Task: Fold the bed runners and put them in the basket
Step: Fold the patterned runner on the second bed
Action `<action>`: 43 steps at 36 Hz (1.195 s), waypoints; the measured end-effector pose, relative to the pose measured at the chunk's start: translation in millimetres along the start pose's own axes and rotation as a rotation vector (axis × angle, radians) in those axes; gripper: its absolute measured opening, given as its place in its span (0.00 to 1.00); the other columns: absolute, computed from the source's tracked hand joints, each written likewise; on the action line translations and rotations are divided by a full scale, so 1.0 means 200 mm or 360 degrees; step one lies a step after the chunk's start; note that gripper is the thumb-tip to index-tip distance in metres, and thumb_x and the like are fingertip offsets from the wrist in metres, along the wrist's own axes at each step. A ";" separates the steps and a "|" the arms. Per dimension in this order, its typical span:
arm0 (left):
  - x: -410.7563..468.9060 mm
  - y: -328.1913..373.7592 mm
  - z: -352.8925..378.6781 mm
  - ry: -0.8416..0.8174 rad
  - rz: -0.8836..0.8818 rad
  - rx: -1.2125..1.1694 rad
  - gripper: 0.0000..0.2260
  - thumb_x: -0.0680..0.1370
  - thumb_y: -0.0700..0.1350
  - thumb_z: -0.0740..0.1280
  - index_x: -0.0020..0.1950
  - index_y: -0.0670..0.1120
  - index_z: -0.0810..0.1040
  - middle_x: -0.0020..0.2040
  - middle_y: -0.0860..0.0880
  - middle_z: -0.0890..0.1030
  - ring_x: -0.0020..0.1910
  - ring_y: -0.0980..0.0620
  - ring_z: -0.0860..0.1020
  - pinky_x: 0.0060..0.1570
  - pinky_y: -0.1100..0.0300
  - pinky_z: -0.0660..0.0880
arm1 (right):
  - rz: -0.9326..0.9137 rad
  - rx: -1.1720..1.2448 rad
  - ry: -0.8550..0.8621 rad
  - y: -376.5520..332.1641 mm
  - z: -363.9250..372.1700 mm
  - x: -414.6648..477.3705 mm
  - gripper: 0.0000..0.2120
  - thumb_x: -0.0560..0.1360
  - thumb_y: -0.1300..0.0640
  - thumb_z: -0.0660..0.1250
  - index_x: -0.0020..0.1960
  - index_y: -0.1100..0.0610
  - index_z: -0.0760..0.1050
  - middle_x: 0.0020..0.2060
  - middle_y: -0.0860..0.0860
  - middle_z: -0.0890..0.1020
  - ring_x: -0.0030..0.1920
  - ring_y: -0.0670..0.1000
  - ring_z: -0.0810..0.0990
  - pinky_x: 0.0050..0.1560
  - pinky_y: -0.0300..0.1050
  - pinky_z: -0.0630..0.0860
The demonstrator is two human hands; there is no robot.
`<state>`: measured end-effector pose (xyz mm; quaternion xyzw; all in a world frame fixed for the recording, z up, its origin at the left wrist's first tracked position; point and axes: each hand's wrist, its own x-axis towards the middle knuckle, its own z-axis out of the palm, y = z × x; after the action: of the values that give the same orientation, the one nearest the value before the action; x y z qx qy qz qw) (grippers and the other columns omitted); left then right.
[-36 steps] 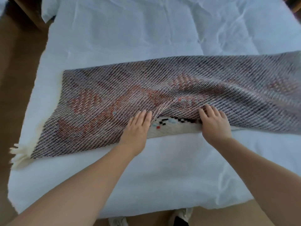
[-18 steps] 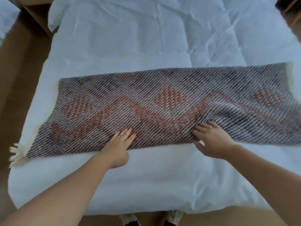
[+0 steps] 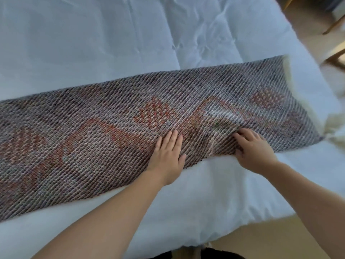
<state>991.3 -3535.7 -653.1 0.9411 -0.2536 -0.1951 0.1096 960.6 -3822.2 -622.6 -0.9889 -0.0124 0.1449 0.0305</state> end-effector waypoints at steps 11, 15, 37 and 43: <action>0.22 0.33 0.11 -0.0144 0.0076 0.0271 0.38 0.76 0.67 0.48 0.75 0.48 0.33 0.75 0.49 0.31 0.72 0.51 0.29 0.69 0.45 0.29 | -0.0464 -0.0214 0.0175 0.44 0.06 -0.04 0.19 0.57 0.70 0.78 0.47 0.66 0.83 0.52 0.62 0.83 0.52 0.62 0.83 0.53 0.62 0.76; 0.22 0.43 0.13 -0.0250 -0.0071 0.0323 0.37 0.77 0.56 0.54 0.75 0.48 0.34 0.76 0.46 0.34 0.73 0.48 0.31 0.69 0.44 0.31 | -0.0730 -0.0338 -0.0046 0.60 0.06 -0.12 0.15 0.65 0.57 0.77 0.50 0.61 0.83 0.60 0.61 0.80 0.59 0.59 0.79 0.60 0.61 0.72; 0.94 1.19 0.30 0.0252 -0.0215 0.0105 0.36 0.77 0.64 0.41 0.77 0.41 0.46 0.77 0.39 0.46 0.76 0.42 0.41 0.71 0.41 0.37 | -0.0309 -0.0241 -0.0014 1.08 0.09 0.58 0.39 0.76 0.31 0.34 0.78 0.55 0.39 0.77 0.52 0.42 0.76 0.52 0.39 0.75 0.54 0.38; 1.11 1.44 0.35 0.0266 -0.0311 0.0046 0.35 0.77 0.62 0.45 0.76 0.39 0.50 0.76 0.35 0.49 0.75 0.38 0.45 0.72 0.41 0.41 | -0.0403 -0.0231 -0.0012 1.28 0.05 0.80 0.39 0.75 0.32 0.33 0.78 0.56 0.39 0.78 0.52 0.42 0.76 0.50 0.38 0.75 0.52 0.37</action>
<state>1014.3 -3902.5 -697.1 0.9757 -0.1536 -0.1221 0.0972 1114.7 -4071.0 -694.3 -0.9785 -0.1476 0.1423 -0.0229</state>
